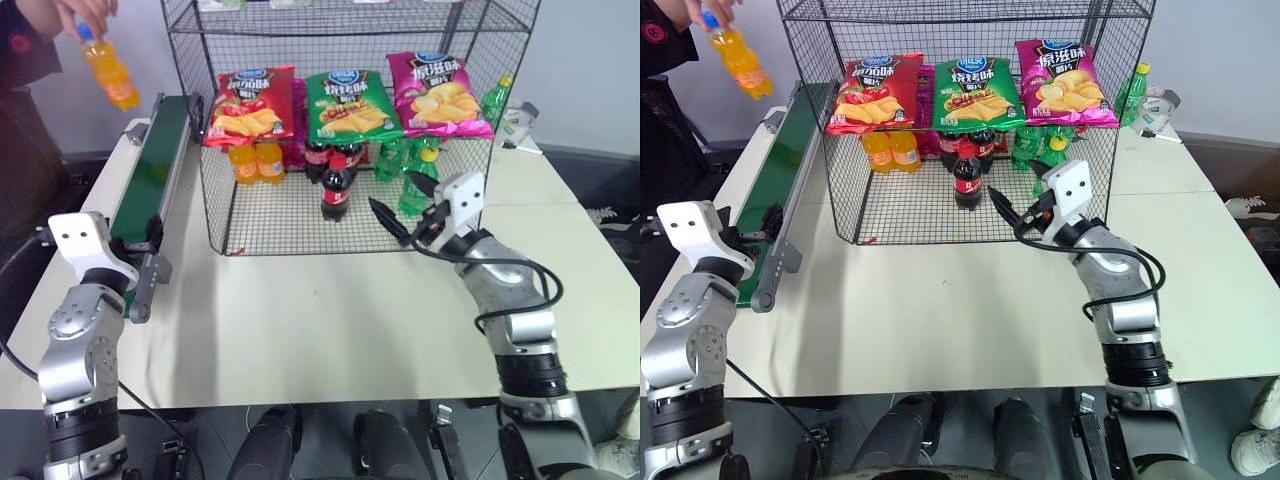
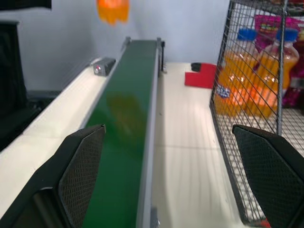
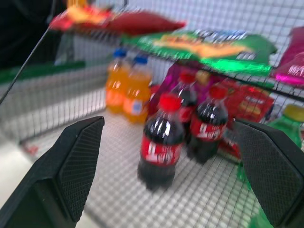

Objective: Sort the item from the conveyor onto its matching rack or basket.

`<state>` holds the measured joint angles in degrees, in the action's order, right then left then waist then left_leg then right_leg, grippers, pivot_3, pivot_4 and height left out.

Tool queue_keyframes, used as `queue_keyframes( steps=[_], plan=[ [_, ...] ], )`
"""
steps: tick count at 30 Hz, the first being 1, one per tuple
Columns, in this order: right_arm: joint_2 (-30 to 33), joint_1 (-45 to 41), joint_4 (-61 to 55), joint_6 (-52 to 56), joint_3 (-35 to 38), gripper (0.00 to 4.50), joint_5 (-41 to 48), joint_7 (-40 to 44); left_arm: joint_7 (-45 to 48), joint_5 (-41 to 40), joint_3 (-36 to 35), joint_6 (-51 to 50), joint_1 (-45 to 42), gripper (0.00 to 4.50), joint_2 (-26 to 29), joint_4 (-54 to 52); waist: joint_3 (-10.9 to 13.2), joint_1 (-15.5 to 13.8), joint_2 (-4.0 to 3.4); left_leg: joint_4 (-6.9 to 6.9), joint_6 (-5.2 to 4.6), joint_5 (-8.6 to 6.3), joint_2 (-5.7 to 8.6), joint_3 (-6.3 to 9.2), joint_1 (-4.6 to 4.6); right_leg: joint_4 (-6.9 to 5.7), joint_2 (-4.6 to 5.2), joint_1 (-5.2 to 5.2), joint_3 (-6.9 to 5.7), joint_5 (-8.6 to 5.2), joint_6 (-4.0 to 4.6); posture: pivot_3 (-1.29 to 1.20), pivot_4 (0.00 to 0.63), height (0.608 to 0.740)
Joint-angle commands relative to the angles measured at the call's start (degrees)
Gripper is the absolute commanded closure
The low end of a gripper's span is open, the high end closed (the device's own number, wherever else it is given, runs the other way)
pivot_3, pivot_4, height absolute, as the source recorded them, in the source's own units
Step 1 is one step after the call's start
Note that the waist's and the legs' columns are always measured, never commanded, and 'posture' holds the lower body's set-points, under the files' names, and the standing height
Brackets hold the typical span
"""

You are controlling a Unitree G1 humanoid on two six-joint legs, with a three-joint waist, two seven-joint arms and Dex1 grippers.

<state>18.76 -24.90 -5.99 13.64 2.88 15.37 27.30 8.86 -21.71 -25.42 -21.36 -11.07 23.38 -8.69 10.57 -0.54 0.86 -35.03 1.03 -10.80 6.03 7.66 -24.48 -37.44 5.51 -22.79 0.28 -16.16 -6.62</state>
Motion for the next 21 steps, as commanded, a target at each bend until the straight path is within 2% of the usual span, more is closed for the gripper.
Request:
queue_keyframes(
  steps=[1, 9, 21],
  plan=[
    [-3.0, -0.7, -3.3, -0.4, -2.8, 0.00, -3.3, -4.6, -0.6, 1.4, 0.0, 2.5, -1.4, 0.04, 0.1, 0.5, 0.0, 0.0, 0.00, 0.00, 0.00, 0.00, 0.01, 0.00, 0.00, 0.00, 0.00, -0.02, 0.00, 0.00, 0.00, 0.00, 0.150, 0.740],
    [-7.4, 1.4, -6.7, 2.6, -5.3, 0.00, -2.6, -6.4, -1.0, 2.6, 0.5, 4.3, -3.1, 0.04, -0.1, 3.0, 0.0, -0.1, 0.01, -0.02, 0.02, 0.01, 0.02, 0.00, 0.00, -0.04, -0.02, -0.25, 0.00, 0.01, 0.00, 0.00, 0.150, 0.740],
    [-7.4, 3.7, -13.1, 4.7, -11.9, 0.00, 0.6, 0.9, -0.9, 3.2, 0.8, 6.3, -4.5, 0.04, 0.6, 6.0, 0.0, 0.4, 0.01, 0.03, 0.02, 0.01, 0.01, 0.00, 0.00, -0.08, -0.03, -0.32, -0.01, 0.01, 0.00, 0.00, 0.150, 0.740]
  ],
)
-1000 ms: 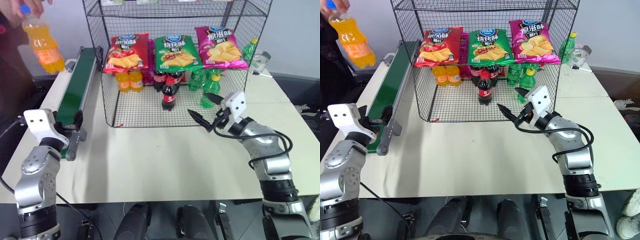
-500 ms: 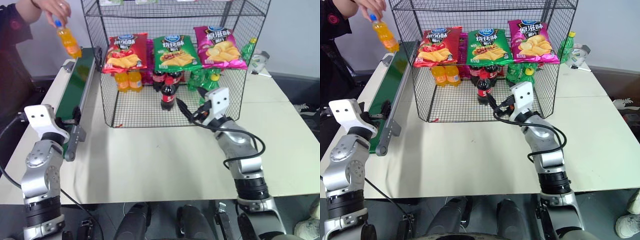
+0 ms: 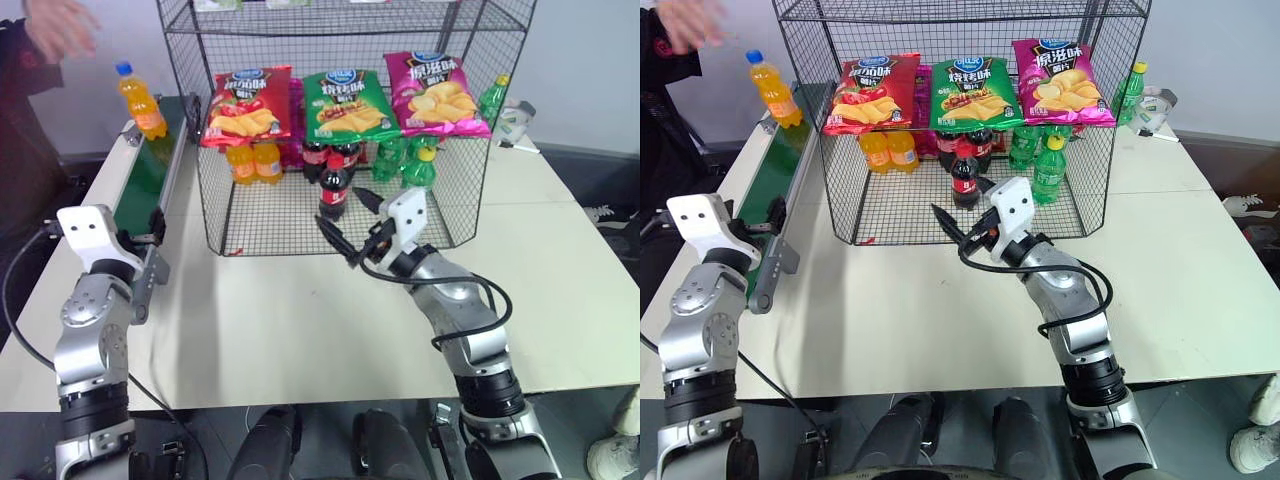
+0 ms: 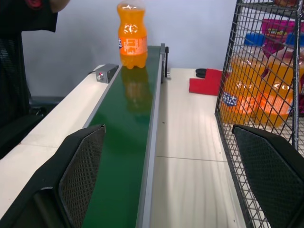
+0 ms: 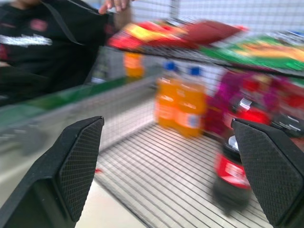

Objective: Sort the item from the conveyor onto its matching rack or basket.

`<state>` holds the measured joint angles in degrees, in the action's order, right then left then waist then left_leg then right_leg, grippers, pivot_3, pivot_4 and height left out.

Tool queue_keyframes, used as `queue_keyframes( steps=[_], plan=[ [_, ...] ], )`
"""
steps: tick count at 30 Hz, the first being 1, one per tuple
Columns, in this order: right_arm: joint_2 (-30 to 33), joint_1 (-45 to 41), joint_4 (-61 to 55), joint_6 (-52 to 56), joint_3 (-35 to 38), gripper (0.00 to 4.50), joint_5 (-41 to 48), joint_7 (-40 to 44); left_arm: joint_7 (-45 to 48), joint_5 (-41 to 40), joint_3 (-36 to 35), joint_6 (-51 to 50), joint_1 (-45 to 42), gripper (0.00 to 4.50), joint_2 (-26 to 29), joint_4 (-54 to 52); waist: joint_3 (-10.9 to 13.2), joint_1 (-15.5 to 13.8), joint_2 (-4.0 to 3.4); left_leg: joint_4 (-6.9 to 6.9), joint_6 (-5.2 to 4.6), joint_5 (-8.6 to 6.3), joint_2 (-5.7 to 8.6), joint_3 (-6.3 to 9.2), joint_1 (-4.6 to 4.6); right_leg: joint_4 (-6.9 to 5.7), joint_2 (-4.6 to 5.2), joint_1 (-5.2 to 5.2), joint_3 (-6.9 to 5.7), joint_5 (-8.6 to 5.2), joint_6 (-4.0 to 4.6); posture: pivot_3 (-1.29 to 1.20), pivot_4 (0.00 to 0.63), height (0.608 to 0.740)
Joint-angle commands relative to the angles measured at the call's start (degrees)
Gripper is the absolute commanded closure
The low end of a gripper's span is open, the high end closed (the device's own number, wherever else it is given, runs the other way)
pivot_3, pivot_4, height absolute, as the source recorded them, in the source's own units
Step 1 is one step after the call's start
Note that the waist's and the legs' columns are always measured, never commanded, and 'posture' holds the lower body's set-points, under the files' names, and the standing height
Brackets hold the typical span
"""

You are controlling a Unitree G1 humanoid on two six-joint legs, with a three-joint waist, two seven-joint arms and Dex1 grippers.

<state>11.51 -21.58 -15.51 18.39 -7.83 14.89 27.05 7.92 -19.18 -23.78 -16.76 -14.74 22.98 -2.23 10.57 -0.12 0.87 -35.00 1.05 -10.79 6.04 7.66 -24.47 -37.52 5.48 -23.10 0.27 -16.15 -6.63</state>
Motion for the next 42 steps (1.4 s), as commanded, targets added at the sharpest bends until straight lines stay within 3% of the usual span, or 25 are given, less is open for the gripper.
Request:
queue_keyframes(
  steps=[1, 17, 27, 42],
  plan=[
    [-0.2, 0.7, -4.0, 0.2, -1.3, 0.00, 1.4, 1.4, 0.2, 0.7, -0.8, 1.8, -0.7, 0.04, 1.1, -0.3, 0.0, 0.0, 0.00, 0.00, 0.00, 0.00, 0.00, 0.00, 0.00, 0.00, 0.00, 0.00, 0.00, 0.00, 0.00, 0.00, 0.150, 0.740],
    [1.9, 1.8, -7.4, 4.2, -2.3, 0.00, 5.8, 6.2, 2.9, 0.1, -1.9, 3.1, -1.3, 0.04, 4.5, 4.9, 0.0, -0.1, 0.00, -0.01, 0.00, 0.00, 0.00, 0.00, 0.00, 0.00, 0.01, 0.00, -0.01, 0.00, 0.00, 0.00, 0.150, 0.740],
    [7.2, 2.9, -7.7, 4.3, -1.9, 0.00, 8.1, 13.0, 4.3, -0.2, -1.7, 3.5, -1.2, 0.04, 4.4, 5.9, 0.0, -0.1, 0.00, -0.01, 0.00, 0.00, 0.00, 0.00, 0.00, 0.00, 0.03, 0.00, -0.02, 0.00, 0.00, 0.00, 0.150, 0.740],
    [7.2, 2.8, -7.0, 5.1, -2.3, 0.00, 9.6, 14.2, 4.4, -3.0, -5.1, 3.3, 1.5, 0.04, 4.4, 4.0, 0.0, -0.2, 0.01, -0.01, 0.00, 0.00, -0.01, 0.00, 0.00, 0.00, 0.04, 0.00, 0.03, 0.00, 0.00, 0.00, 0.150, 0.740]
  ],
)
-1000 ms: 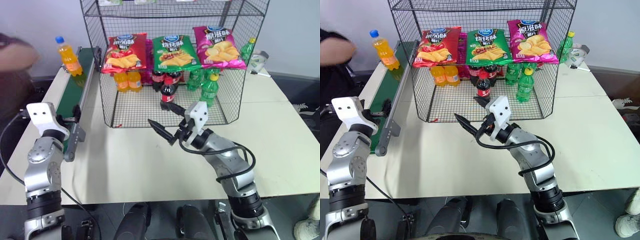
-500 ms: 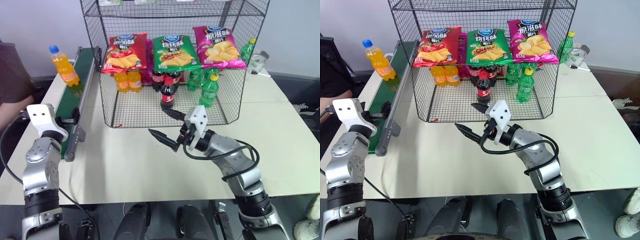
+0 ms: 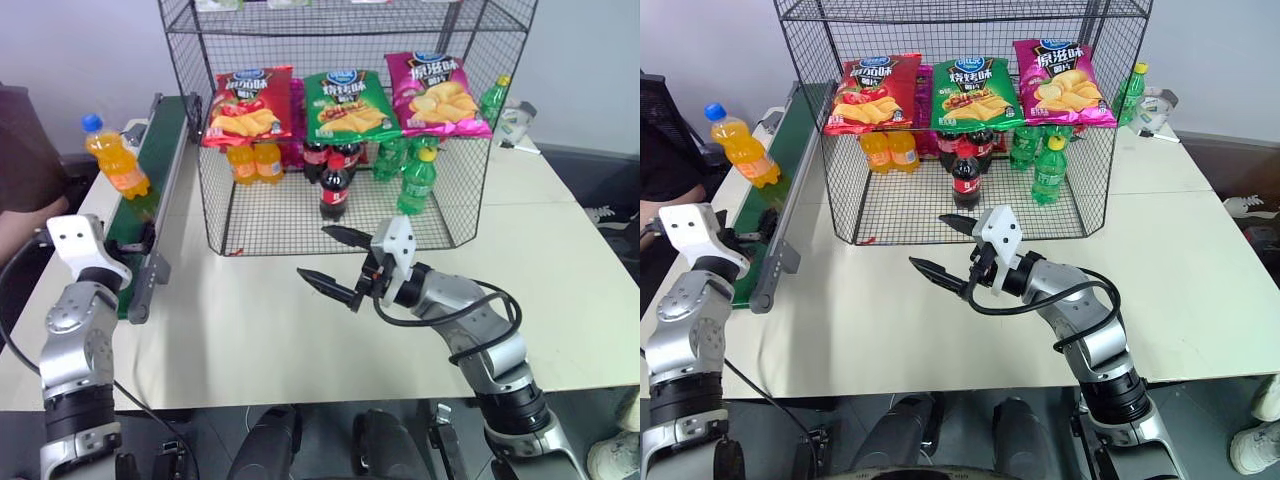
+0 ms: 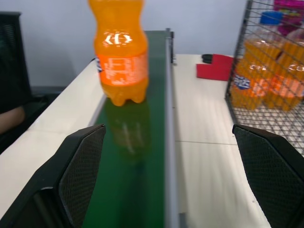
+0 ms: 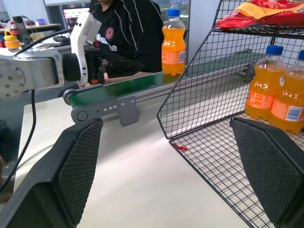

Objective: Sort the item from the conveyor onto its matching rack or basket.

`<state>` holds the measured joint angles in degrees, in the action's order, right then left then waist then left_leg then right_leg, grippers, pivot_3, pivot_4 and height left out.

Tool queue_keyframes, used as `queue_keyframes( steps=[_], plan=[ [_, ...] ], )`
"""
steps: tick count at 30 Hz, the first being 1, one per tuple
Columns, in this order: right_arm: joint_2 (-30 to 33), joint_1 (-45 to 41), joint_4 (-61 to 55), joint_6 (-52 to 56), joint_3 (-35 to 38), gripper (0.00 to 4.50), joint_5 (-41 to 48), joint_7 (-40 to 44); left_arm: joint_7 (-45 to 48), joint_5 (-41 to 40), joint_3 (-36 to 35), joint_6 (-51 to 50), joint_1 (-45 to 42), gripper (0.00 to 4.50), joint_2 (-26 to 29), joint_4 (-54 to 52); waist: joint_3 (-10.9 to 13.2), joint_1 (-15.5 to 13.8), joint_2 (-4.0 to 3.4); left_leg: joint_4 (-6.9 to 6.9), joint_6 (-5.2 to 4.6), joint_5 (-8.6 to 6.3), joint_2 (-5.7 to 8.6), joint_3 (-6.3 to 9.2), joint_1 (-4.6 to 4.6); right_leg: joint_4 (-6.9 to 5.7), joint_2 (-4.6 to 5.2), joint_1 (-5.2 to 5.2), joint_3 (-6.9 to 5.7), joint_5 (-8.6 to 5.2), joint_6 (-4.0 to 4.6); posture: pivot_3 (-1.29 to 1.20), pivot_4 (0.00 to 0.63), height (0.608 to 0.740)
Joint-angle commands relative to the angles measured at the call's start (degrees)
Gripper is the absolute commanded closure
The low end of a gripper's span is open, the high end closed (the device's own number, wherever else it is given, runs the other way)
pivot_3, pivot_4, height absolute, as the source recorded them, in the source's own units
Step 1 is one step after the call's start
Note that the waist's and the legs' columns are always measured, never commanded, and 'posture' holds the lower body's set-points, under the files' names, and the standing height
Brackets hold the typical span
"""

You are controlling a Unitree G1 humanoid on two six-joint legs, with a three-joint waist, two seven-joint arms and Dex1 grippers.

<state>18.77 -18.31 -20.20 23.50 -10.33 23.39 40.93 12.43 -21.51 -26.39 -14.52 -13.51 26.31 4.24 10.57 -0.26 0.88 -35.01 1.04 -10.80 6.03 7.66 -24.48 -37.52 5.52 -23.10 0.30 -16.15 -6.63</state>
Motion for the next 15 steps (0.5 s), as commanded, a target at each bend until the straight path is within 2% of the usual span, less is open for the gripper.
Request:
queue_keyframes(
  steps=[1, 15],
  plan=[
    [-0.2, -0.5, -2.3, 0.1, 0.2, 0.00, 1.2, 0.4, -0.4, -0.5, -2.9, 1.6, 0.5, 0.04, 1.2, -2.5, 0.0, 0.0, 0.00, -0.01, 0.00, 0.00, 0.00, 0.00, 0.00, 0.00, 0.00, 0.00, 0.00, 0.00, 0.00, 0.00, 0.150, 0.740],
    [-0.7, -1.4, -2.1, 0.6, -0.2, 0.00, 1.5, 0.9, -3.4, 1.3, -5.4, 5.7, -0.1, 0.04, 2.3, -0.9, 0.0, -0.2, 0.02, -0.02, 0.00, 0.00, 0.01, 0.00, 0.00, 0.00, 0.01, 0.01, 0.00, 0.00, 0.00, 0.00, 0.150, 0.740]
  ],
)
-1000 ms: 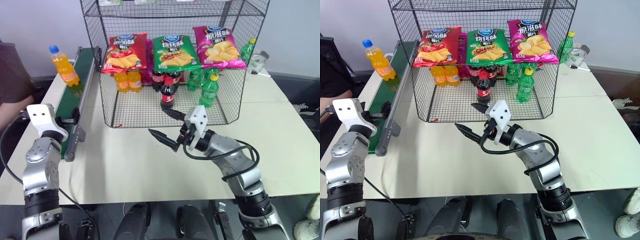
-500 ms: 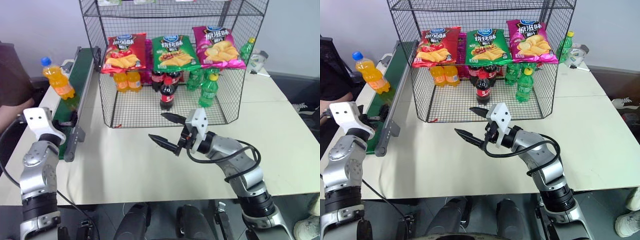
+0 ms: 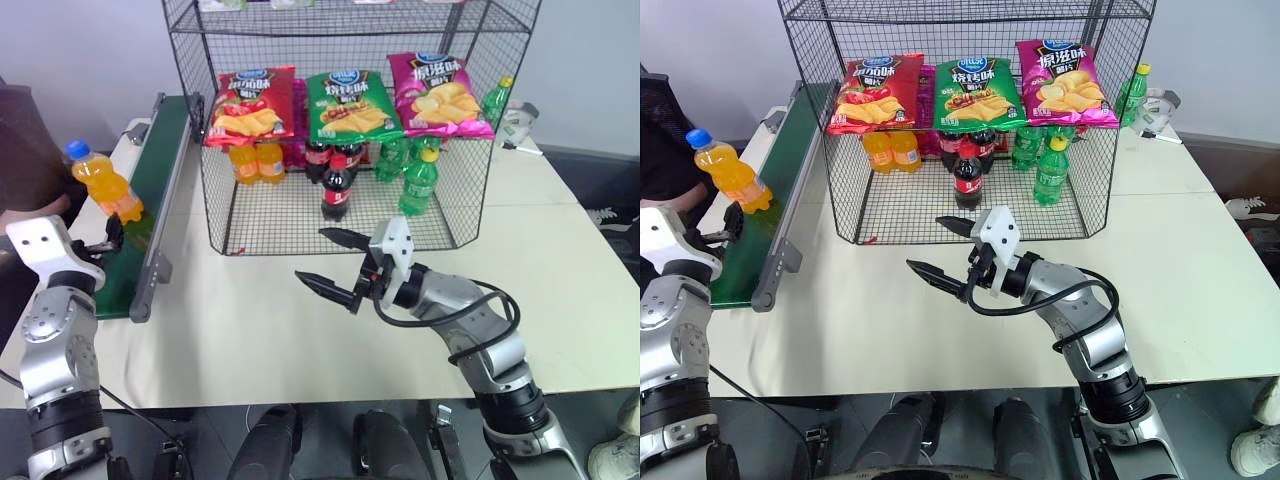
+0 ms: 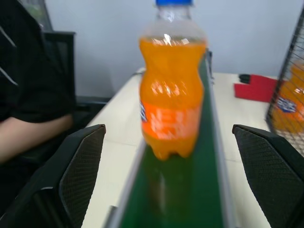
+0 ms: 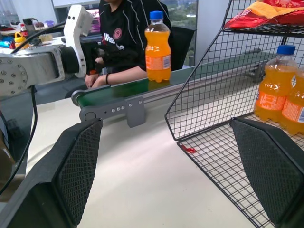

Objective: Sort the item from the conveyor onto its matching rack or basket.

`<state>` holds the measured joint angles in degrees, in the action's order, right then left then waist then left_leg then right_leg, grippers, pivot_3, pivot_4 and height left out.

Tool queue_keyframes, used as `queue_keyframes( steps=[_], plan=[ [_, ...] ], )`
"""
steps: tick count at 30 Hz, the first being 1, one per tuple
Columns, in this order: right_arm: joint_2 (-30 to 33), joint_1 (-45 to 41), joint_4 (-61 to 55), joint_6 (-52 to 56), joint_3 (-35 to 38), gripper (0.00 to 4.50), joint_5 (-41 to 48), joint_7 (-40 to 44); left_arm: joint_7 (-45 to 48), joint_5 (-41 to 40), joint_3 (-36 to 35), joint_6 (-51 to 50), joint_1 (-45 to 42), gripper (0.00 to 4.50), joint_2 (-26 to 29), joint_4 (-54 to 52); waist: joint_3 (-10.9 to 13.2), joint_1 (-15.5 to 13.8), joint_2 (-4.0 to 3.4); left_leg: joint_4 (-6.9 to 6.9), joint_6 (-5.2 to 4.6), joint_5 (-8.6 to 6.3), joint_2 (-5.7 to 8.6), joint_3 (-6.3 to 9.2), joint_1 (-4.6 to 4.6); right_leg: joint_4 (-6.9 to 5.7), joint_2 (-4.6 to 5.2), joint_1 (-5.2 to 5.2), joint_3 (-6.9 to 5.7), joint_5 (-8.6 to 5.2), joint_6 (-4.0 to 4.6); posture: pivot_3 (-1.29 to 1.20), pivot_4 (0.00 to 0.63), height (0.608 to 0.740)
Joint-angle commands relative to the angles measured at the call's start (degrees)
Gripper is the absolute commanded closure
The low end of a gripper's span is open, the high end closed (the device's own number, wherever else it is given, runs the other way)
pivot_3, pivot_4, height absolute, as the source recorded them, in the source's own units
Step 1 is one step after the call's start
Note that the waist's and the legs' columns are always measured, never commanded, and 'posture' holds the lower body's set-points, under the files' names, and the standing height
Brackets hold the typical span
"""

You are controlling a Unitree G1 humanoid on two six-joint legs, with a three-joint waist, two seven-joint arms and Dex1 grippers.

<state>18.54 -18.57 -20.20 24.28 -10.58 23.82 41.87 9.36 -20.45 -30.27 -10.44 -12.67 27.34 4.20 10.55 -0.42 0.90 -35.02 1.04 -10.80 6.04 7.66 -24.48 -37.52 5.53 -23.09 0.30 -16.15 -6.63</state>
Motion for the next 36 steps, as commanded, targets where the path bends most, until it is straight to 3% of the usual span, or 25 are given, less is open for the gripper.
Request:
queue_keyframes(
  steps=[1, 16, 19, 21, 22, 29, 36],
  plan=[
    [-0.5, -1.2, -2.2, -0.1, 0.1, 0.00, 1.1, -0.1, -0.3, 0.2, -1.6, 1.8, -1.0, 0.04, 1.3, -0.7, 0.0, 0.0, 0.00, 0.00, 0.00, 0.00, 0.00, 0.00, 0.00, 0.00, 0.00, 0.00, 0.00, 0.00, 0.00, 0.00, 0.150, 0.740],
    [-0.9, -1.8, -2.4, 0.6, -0.1, 0.00, 1.3, 0.3, -1.2, 1.2, -1.8, 1.9, -0.1, 0.04, 1.8, -0.7, 0.0, 0.0, 0.00, 0.00, 0.00, 0.00, 0.00, 0.00, 0.00, 0.00, 0.00, 0.00, 0.00, 0.00, 0.00, 0.00, 0.150, 0.740],
    [-0.9, -1.8, -2.3, 0.7, -0.1, 0.00, 1.3, 0.4, -1.5, 0.7, -2.6, 2.5, 0.2, 0.88, 1.4, -1.5, 0.0, 0.0, 0.00, 0.00, 0.00, 0.00, 0.00, 0.00, 0.00, 0.00, 0.00, 0.00, 0.00, 0.00, 0.00, 0.00, 0.150, 0.740],
    [-0.9, -1.8, -2.3, 0.7, -0.1, 0.00, 1.3, 0.4, -1.5, 0.7, -2.7, 2.2, 0.5, 1.81, 1.5, -1.9, 0.0, 0.0, 0.00, 0.00, 0.00, 0.00, 0.00, 0.00, 0.00, 0.00, 0.00, 0.00, 0.00, 0.00, 0.00, 0.00, 0.150, 0.740],
    [-1.0, -1.8, -2.4, 0.8, -0.1, 0.00, 1.3, 0.4, -1.5, 0.7, -2.7, 2.1, 0.7, 2.06, 1.5, -2.2, 0.0, 0.0, 0.00, 0.00, 0.00, 0.00, 0.00, 0.00, 0.00, 0.00, 0.00, 0.00, 0.00, 0.00, 0.00, 0.00, 0.150, 0.740],
    [-0.7, -1.8, -2.4, 0.3, 0.0, 0.00, 0.8, 0.2, 1.9, -4.1, -2.5, 0.9, 0.8, 2.06, 2.4, -10.7, 0.0, -0.1, 0.07, 0.00, 0.00, 0.00, -0.01, 0.00, -0.02, 0.00, 0.00, -0.01, 0.00, 0.00, 0.00, 0.00, 0.150, 0.740],
    [0.4, -2.1, -2.4, -1.4, 1.4, 0.00, -0.8, -0.5, 7.8, -10.9, 5.4, -9.2, -2.5, 2.06, 4.0, -22.8, 0.0, -0.2, 0.08, -0.04, 0.00, 0.00, 0.02, 0.02, -0.02, 0.01, 0.01, 0.03, -0.03, 0.00, 0.00, 0.00, 0.150, 0.740]
  ],
)
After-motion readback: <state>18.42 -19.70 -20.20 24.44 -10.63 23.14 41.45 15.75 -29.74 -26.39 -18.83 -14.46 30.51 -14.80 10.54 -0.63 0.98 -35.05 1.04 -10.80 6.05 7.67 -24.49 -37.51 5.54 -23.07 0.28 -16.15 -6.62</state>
